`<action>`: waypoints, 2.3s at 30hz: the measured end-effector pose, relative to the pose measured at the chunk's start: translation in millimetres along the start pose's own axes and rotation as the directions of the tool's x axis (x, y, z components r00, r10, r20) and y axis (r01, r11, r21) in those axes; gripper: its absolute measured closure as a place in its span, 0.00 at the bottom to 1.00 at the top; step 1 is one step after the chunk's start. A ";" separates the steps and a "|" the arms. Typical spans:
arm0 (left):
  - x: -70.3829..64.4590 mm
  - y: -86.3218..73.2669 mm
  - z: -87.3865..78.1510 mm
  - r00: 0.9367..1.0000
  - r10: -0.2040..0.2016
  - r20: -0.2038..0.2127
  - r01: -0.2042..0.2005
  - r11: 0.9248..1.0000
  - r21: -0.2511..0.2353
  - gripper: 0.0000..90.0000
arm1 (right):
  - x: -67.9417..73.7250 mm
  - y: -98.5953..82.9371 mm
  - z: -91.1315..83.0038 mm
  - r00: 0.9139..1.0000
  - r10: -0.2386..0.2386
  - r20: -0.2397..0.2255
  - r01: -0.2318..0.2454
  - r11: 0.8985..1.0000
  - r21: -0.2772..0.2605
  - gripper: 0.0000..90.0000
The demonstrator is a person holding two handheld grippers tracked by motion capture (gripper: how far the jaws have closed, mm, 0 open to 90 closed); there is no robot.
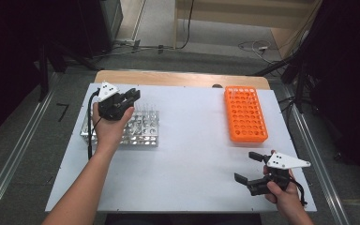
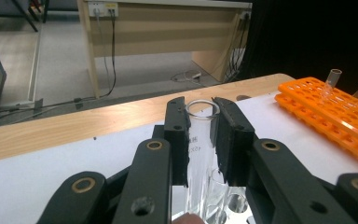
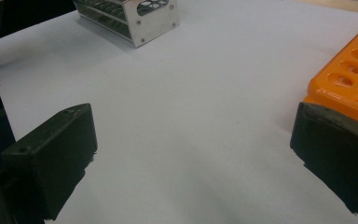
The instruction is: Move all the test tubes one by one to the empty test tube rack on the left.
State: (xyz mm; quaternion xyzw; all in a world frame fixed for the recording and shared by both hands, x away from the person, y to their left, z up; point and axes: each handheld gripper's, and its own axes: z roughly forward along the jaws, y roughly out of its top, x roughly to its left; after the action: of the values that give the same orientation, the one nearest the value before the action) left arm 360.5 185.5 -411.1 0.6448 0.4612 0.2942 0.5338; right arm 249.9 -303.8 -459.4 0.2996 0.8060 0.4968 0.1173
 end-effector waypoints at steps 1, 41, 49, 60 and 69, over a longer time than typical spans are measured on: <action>0.2 -0.8 1.5 1.000 0.001 -0.001 -0.001 1.000 0.004 0.84 | -0.1 0.0 0.0 1.000 -0.001 -0.002 0.001 1.000 -0.002 0.00; -4.3 -21.5 13.8 0.996 -0.005 -0.088 0.024 0.976 0.217 0.65 | -1.7 0.2 -1.4 1.000 0.004 0.001 -0.004 1.000 -0.008 0.00; -7.0 -23.0 -4.6 0.999 -0.046 -0.019 0.048 0.986 0.157 0.32 | -4.0 1.2 -1.2 1.000 0.012 0.007 -0.012 1.000 -0.013 0.00; -31.3 -35.1 -37.9 0.993 -0.034 0.116 0.018 0.991 0.136 0.00 | -10.6 8.2 3.1 0.998 0.031 0.047 -0.030 0.999 -0.025 0.00; -50.6 -43.6 -65.5 0.981 -0.026 0.194 0.006 0.995 0.100 0.00 | -23.3 19.5 6.3 0.994 0.053 0.094 -0.050 0.998 -0.035 0.00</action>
State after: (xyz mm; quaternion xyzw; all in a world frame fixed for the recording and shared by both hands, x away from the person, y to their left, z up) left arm 270.9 167.1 -430.4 0.6925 0.4259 0.2023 0.5460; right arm 278.6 -306.8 -447.9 0.3418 0.7834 0.4978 0.1475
